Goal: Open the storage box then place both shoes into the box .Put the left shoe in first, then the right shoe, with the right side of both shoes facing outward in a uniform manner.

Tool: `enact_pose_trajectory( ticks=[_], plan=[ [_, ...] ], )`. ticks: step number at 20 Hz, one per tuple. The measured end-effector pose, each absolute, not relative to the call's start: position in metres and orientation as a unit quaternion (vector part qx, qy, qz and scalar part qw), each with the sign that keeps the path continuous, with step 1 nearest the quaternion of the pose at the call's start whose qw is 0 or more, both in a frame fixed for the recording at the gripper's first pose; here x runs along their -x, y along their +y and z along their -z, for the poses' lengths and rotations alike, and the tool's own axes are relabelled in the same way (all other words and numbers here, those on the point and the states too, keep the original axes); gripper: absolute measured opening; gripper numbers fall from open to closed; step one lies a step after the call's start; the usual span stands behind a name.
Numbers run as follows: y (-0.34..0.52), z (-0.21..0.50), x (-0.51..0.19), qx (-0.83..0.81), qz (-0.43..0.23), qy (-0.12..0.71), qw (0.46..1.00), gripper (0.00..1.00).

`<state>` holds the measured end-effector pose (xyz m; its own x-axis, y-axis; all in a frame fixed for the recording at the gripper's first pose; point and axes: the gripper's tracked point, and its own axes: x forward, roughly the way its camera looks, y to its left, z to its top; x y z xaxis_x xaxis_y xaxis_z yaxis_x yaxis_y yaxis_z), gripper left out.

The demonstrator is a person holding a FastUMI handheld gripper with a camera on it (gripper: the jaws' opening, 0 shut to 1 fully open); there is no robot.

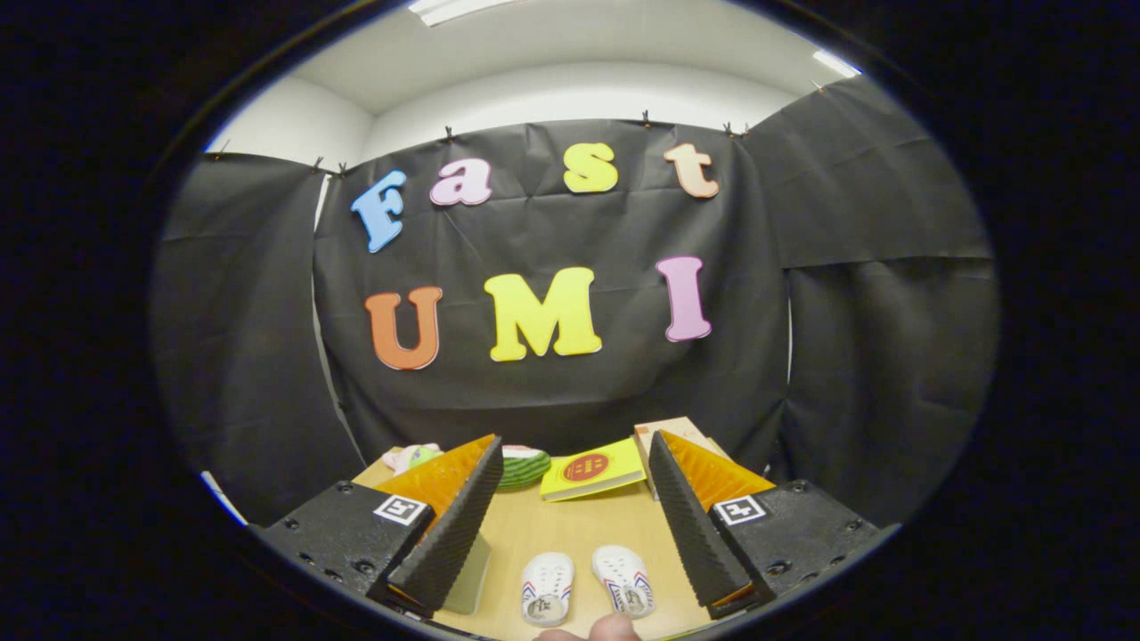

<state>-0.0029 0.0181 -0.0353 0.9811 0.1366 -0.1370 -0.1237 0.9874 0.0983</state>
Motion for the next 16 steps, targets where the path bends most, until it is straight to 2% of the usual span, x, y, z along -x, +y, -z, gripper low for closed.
enact_pose_trajectory(
  ticks=[16],
  plan=[
    [0.102, 0.140, -0.017, -0.110, -0.202, 0.221, 0.948, 1.00]
  ],
)
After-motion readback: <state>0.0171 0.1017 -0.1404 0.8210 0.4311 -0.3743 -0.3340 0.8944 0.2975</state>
